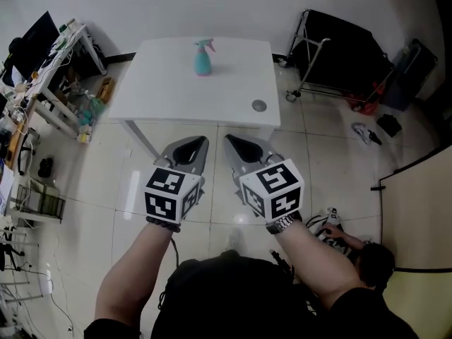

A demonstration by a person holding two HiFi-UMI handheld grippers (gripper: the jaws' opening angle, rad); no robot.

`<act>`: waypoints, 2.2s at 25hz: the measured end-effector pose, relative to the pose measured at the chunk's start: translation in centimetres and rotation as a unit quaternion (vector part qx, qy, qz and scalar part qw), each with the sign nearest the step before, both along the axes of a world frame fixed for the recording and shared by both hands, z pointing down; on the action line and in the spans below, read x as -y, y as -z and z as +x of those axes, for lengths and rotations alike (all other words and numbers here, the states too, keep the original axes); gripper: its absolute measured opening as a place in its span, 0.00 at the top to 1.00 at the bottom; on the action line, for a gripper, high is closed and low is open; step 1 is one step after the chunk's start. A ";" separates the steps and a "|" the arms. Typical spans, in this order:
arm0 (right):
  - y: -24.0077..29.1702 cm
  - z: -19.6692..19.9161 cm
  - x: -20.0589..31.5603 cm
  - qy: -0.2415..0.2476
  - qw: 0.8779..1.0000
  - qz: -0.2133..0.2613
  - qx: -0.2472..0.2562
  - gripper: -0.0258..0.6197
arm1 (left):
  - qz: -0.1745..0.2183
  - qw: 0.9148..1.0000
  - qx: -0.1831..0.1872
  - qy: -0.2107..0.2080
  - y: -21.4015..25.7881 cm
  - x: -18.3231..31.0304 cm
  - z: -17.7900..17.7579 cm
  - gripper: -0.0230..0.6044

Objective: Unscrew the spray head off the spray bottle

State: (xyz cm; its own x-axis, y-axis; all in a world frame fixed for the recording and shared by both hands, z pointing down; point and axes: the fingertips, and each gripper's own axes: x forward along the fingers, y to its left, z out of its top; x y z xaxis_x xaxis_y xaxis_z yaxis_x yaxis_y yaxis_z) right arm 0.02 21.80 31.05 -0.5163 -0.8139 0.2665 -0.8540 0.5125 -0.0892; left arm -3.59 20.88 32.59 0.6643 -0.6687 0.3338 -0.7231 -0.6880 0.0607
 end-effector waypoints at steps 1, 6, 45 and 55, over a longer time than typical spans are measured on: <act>-0.1 0.3 0.3 0.003 1.000 -0.002 0.000 0.97 | -0.001 1.000 0.000 0.003 -0.1 0.3 0.3 0.94; -0.1 1.7 1.5 0.012 1.000 -0.003 0.000 0.97 | -0.002 1.000 0.002 0.014 -0.2 1.6 1.6 0.94; -0.9 -3.1 14.3 0.003 0.999 -0.015 -0.034 0.97 | -0.007 1.000 -0.016 -0.009 -0.7 14.4 -2.3 0.94; -0.7 -5.8 17.5 -0.008 0.999 -0.011 -0.037 0.97 | -0.002 1.000 -0.008 -0.030 -0.8 17.5 -4.5 0.94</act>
State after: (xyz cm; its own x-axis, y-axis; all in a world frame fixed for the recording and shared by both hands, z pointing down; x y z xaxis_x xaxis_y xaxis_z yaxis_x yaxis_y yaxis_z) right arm -5.77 4.25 31.72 -0.4813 -0.8153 0.3219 -0.8669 0.4971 -0.0372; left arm -8.13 3.38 33.41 0.7091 -0.6256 0.3252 -0.6788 -0.7306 0.0746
